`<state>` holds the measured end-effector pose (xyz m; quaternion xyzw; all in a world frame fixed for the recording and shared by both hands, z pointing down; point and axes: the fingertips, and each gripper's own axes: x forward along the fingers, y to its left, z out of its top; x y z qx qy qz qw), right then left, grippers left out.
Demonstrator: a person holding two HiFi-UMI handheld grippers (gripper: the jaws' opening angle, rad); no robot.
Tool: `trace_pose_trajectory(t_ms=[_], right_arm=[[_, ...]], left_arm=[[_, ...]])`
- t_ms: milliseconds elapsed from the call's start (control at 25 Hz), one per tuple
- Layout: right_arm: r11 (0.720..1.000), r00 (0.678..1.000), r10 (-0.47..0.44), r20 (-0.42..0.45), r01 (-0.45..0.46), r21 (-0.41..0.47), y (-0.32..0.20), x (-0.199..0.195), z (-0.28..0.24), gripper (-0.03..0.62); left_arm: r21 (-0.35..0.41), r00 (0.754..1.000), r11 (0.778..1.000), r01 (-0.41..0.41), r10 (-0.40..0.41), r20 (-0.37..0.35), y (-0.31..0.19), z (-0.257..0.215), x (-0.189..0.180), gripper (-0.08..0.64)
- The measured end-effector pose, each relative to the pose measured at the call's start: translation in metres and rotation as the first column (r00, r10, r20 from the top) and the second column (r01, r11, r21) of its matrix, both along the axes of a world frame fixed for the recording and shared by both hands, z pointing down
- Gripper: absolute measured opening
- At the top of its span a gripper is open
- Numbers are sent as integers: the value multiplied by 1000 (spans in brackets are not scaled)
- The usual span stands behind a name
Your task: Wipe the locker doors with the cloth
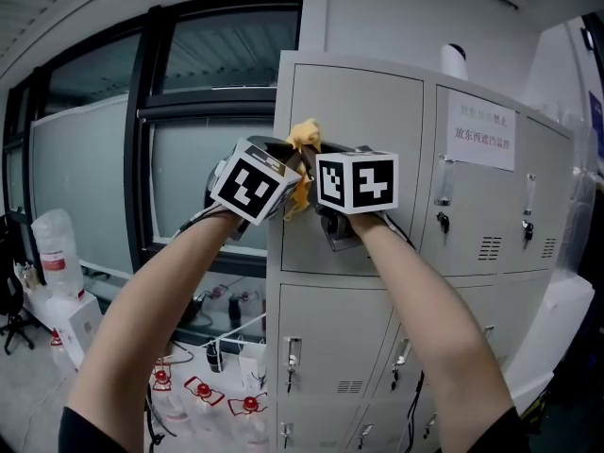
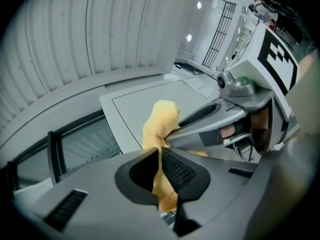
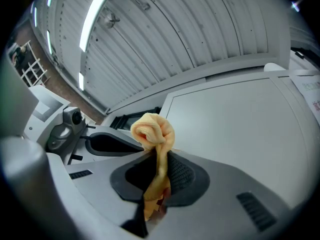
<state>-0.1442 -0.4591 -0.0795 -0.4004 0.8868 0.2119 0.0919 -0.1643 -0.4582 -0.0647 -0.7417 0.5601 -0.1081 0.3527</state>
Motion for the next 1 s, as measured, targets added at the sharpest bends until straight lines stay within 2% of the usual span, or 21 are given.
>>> trace_pose_trajectory(t_ms=[120, 360, 600, 1000], right_arm=[[1000, 1000, 11, -1, -11, 8, -8, 2, 2, 71], [999, 1000, 11, 1, -11, 51, -12, -1, 2, 71], [998, 999, 35, -8, -34, 59, -14, 4, 4, 71], [997, 998, 50, -28, -48, 62, -16, 17, 6, 71]], left_arm=[[-7, 999, 1000, -19, 19, -39, -7, 4, 1, 35], [8, 996, 998, -56, 56, -70, -9, 1, 2, 35], [17, 990, 996, -83, 84, -115, -8, 4, 7, 35], [15, 994, 999, -48, 50, -95, -10, 7, 21, 35]])
